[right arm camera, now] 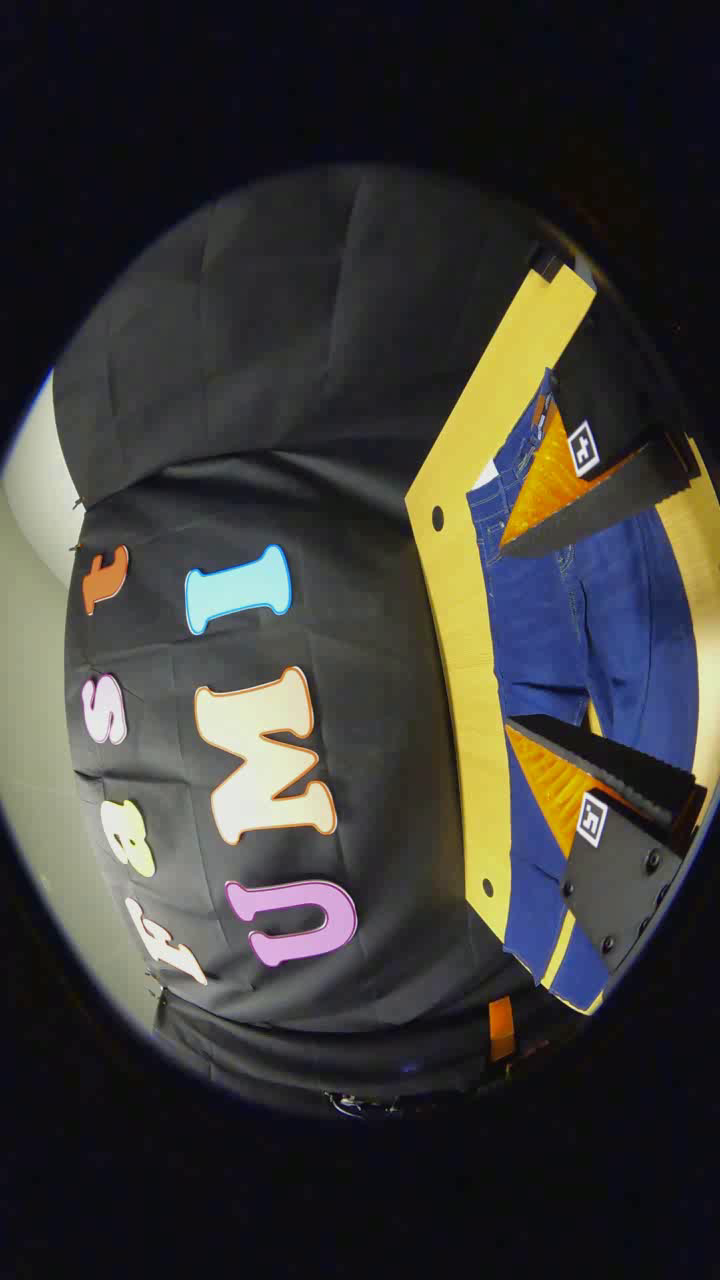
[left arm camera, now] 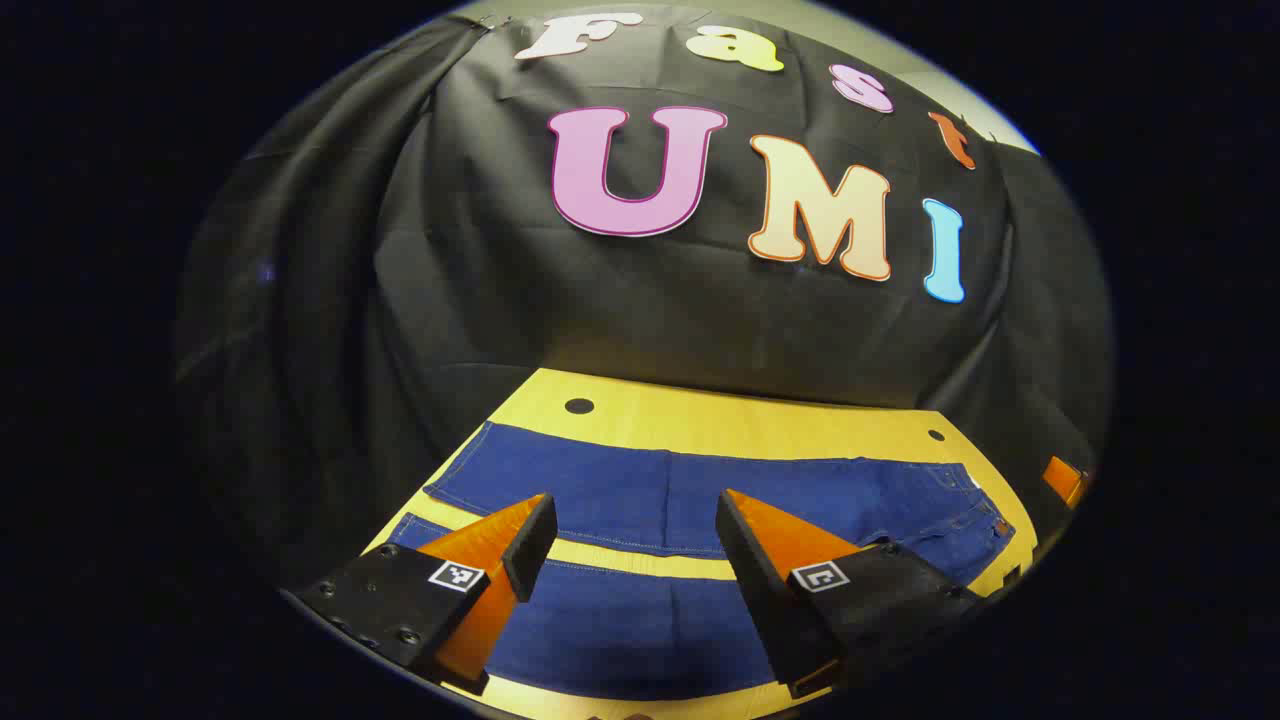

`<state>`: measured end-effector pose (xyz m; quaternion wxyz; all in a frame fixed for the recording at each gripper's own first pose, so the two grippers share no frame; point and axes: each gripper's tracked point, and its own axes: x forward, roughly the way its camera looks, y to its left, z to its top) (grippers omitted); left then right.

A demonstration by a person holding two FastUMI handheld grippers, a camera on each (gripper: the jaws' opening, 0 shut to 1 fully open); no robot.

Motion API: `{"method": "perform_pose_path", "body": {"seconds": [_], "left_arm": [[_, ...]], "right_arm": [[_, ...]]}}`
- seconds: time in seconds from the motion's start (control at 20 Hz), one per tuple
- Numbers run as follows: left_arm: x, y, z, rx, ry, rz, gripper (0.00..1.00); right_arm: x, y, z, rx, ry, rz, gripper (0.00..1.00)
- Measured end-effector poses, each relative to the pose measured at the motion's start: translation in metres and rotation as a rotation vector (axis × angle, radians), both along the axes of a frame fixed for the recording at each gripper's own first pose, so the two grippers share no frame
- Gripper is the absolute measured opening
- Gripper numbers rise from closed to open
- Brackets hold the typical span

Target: Grasp the waist and the cuffs of the jeans and fold them to make the two legs overlap; first hold the waist and fold one-third of the jeans toward the cuffs, then hold the cuffs and fold the remaining one-third in the same direction to finish folding.

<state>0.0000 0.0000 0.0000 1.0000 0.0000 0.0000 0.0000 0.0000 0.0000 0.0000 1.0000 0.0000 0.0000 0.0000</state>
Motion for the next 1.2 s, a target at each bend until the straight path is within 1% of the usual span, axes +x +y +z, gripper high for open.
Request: {"method": "perform_pose_path", "body": {"seconds": [0.1, 0.2, 0.3, 0.4, 0.55, 0.6, 0.65, 0.75, 0.85, 0.95, 1.0, 1.05, 1.1, 1.2], "left_arm": [[-0.001, 0.001, -0.003, -0.007, 0.013, 0.021, 0.95], [-0.001, -0.002, -0.001, -0.013, 0.0, 0.023, 0.96], [-0.001, -0.004, -0.009, -0.014, 0.024, 0.014, 0.95], [-0.002, -0.002, -0.013, 0.005, 0.029, -0.006, 0.96], [-0.006, 0.008, -0.029, 0.044, 0.067, -0.03, 0.95], [-0.006, 0.013, -0.035, 0.043, 0.075, -0.041, 0.96], [-0.005, 0.017, -0.042, 0.041, 0.094, -0.048, 0.95], [-0.005, 0.03, -0.064, 0.058, 0.165, -0.054, 0.96], [-0.006, 0.041, -0.079, 0.11, 0.224, -0.074, 0.96], [-0.013, 0.053, -0.094, 0.208, 0.291, -0.115, 0.96], [-0.017, 0.056, -0.102, 0.27, 0.323, -0.152, 0.96], [-0.019, 0.056, -0.109, 0.332, 0.351, -0.197, 0.96], [-0.021, 0.055, -0.118, 0.385, 0.377, -0.253, 0.96], [-0.033, 0.058, -0.14, 0.473, 0.459, -0.364, 0.96]], "right_arm": [[0.005, -0.006, 0.008, -0.004, -0.001, 0.003, 0.98], [0.012, -0.011, 0.017, 0.0, -0.013, 0.006, 0.98], [0.016, -0.018, 0.017, -0.008, -0.006, 0.002, 0.98], [0.018, -0.022, 0.015, -0.01, 0.007, 0.007, 0.98], [0.017, -0.021, 0.012, -0.026, 0.022, 0.022, 0.98], [0.015, -0.02, 0.011, -0.03, 0.025, 0.03, 0.94], [0.013, -0.018, 0.008, -0.033, 0.032, 0.039, 0.98], [0.009, -0.012, -0.001, -0.046, 0.051, 0.055, 0.98], [0.006, -0.008, -0.01, -0.052, 0.071, 0.067, 0.98], [0.001, -0.002, -0.019, -0.051, 0.091, 0.081, 0.98], [-0.002, 0.001, -0.023, -0.057, 0.1, 0.085, 0.98], [-0.004, 0.003, -0.026, -0.066, 0.105, 0.087, 0.94], [-0.007, 0.004, -0.029, -0.075, 0.11, 0.087, 0.98], [-0.011, 0.005, -0.035, -0.079, 0.126, 0.082, 0.98]]}}
